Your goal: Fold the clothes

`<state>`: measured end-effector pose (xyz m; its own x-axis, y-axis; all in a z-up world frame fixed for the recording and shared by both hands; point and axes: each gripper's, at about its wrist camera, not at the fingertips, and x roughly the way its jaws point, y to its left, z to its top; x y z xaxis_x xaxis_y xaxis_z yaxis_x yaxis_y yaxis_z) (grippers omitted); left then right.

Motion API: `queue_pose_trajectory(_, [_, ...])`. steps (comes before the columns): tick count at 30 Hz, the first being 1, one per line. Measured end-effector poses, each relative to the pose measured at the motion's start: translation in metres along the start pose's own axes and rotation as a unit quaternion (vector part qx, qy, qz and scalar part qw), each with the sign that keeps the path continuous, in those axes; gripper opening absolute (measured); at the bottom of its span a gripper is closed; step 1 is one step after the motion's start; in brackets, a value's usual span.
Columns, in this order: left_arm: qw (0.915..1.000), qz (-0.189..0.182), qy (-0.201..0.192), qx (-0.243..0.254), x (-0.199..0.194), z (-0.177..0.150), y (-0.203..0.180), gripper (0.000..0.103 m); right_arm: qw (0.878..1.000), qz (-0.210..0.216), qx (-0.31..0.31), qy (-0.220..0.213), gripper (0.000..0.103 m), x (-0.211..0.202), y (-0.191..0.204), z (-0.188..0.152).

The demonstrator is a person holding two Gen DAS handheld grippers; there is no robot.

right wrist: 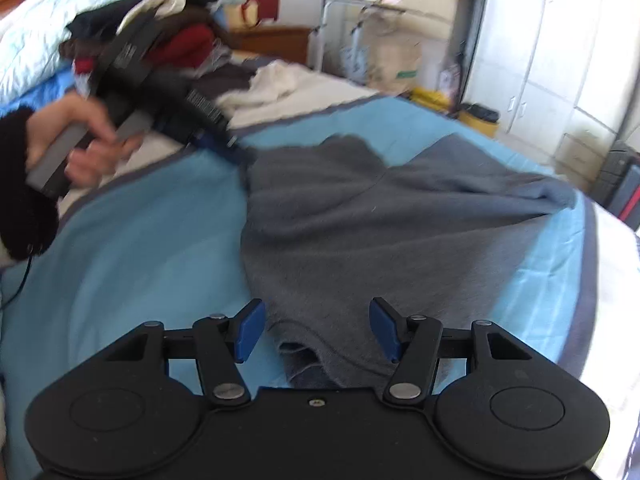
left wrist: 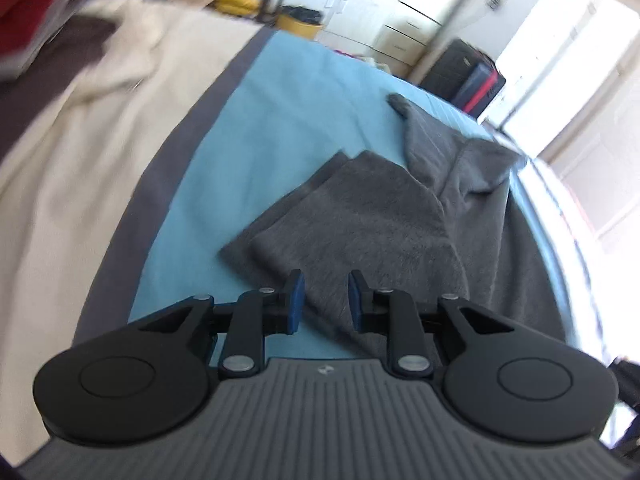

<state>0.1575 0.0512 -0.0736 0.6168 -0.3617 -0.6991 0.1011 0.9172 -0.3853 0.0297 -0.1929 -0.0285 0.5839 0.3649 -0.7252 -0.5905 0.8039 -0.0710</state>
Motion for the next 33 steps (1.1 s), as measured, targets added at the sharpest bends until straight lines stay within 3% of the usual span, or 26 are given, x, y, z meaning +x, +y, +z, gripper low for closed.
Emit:
queue_pose_trajectory(2, [0.9995, 0.022, 0.011, 0.020, 0.018, 0.000, -0.007, 0.034, 1.000, 0.014, 0.012, 0.018, 0.063, 0.005, -0.003, -0.002])
queue_pose_trajectory(3, [0.9989, 0.034, 0.017, 0.029, 0.027, 0.000, -0.010, 0.034, 0.999, 0.020, 0.020, 0.028, 0.063, 0.008, -0.005, -0.003])
queue_pose_trajectory(6, [0.9968, 0.054, -0.016, 0.058, 0.032, -0.004, -0.018, 0.033, 0.998, 0.027, 0.040, 0.049, 0.065, 0.014, -0.008, -0.007])
queue_pose_trajectory(7, [0.9952, 0.062, -0.022, 0.073, 0.033, -0.005, -0.021, 0.014, 0.997, 0.028, 0.046, 0.053, 0.065, 0.015, -0.009, -0.008])
queue_pose_trajectory(8, [0.9911, 0.087, -0.028, 0.096, 0.033, -0.007, -0.025, 0.000, 0.997, 0.027, 0.052, 0.055, 0.065, 0.015, -0.009, -0.009])
queue_pose_trajectory(11, [0.9734, 0.160, -0.052, 0.156, 0.032, -0.014, -0.035, 0.000, 0.997, 0.017, 0.061, 0.054, 0.066, 0.010, -0.005, -0.016])
queue_pose_trajectory(16, [0.9557, 0.248, -0.083, 0.135, 0.006, -0.009, -0.014, 0.000, 0.998, -0.011, 0.026, 0.062, 0.067, 0.012, 0.004, -0.020])
queue_pose_trajectory(17, [0.9608, 0.239, -0.080, 0.116, 0.001, -0.005, -0.003, 0.000, 0.998, -0.016, 0.023, 0.062, 0.067, 0.010, 0.005, -0.020])
queue_pose_trajectory(18, [0.9721, 0.207, -0.073, 0.083, -0.003, -0.002, 0.009, 0.000, 0.998, -0.020, 0.023, 0.061, 0.067, 0.008, 0.005, -0.021])
queue_pose_trajectory(20, [0.9909, 0.121, -0.058, 0.009, -0.008, 0.002, 0.033, 0.001, 0.998, -0.021, 0.028, 0.061, 0.067, 0.007, 0.003, -0.021])
queue_pose_trajectory(21, [0.9954, 0.077, -0.050, -0.028, -0.010, 0.003, 0.043, 0.001, 0.997, -0.021, 0.030, 0.061, 0.067, 0.007, 0.002, -0.021])
queue_pose_trajectory(23, [0.9969, 0.032, -0.042, -0.058, -0.007, 0.001, 0.049, 0.002, 0.997, -0.017, 0.042, 0.060, 0.067, 0.005, -0.001, -0.019])
queue_pose_trajectory(28, [0.9974, 0.052, -0.049, -0.005, -0.002, -0.004, 0.032, 0.010, 0.992, 0.001, 0.124, 0.002, 0.067, -0.021, -0.031, 0.002])
queue_pose_trajectory(30, [0.9977, 0.047, -0.048, 0.001, 0.004, -0.005, 0.029, 0.016, 0.983, -0.003, 0.180, -0.033, 0.068, -0.032, -0.055, 0.010])
queue_pose_trajectory(33, [0.9973, 0.048, -0.052, 0.015, 0.011, -0.007, 0.025, 0.018, 0.966, -0.010, 0.254, -0.049, 0.068, -0.031, -0.087, 0.010])
